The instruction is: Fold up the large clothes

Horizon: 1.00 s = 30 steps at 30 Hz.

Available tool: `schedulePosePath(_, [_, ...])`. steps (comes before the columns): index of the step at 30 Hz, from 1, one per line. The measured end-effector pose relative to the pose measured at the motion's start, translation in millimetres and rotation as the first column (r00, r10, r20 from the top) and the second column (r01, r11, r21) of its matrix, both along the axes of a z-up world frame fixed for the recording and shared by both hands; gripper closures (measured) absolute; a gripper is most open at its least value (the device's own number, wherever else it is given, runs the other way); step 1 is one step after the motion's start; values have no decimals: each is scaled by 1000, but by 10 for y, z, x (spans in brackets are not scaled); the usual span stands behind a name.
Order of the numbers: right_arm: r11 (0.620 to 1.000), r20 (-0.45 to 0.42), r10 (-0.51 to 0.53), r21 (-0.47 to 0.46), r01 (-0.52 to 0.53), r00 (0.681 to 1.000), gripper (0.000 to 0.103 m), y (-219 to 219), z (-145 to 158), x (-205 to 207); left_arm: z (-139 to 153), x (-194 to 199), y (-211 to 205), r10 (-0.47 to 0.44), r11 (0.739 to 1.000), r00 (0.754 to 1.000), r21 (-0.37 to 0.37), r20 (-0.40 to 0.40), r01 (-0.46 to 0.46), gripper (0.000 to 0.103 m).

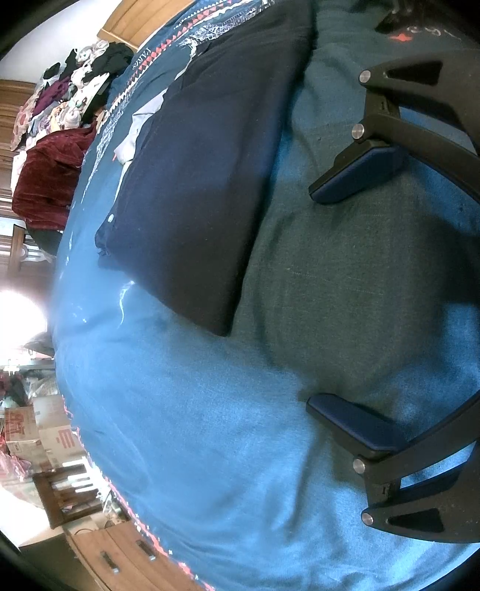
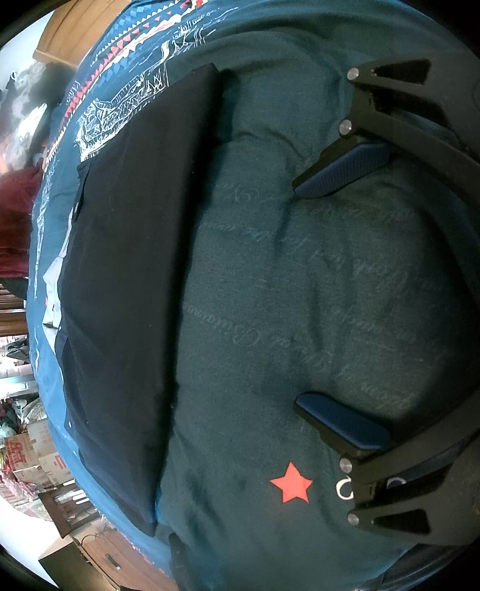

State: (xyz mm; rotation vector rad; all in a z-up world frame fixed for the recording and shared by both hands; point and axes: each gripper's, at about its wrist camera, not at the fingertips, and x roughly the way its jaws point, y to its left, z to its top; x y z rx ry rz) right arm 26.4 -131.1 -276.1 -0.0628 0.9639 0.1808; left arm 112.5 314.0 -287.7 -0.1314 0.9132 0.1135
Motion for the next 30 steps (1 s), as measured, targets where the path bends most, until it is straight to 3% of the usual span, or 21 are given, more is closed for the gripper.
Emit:
schedulePosePath(13, [999, -13, -11, 34, 12, 1000, 0, -55, 62, -17, -2, -3, -18, -2, 1000, 1000, 9, 12, 2, 0])
schedulePosePath(16, [997, 73, -53, 53, 50, 996, 0, -118, 294, -72, -12, -7, -30, -2, 1000, 1000, 17, 18, 2, 0])
schedulePosePath(20, [990, 161, -137, 43, 131, 978, 0, -271, 531, 355, -19, -9, -41, 0, 1000, 1000, 26, 23, 0, 0])
schedulePosePath(25, [986, 2, -168, 23, 168, 986, 0, -394, 148, 1200, -19, -7, -46, 0, 1000, 1000, 31, 27, 0, 0])
schedulePosePath(30, [983, 102, -182, 3, 183, 978, 0, -336, 55, 1112, -24, -8, -61, 0, 999, 1000, 42, 21, -1, 0])
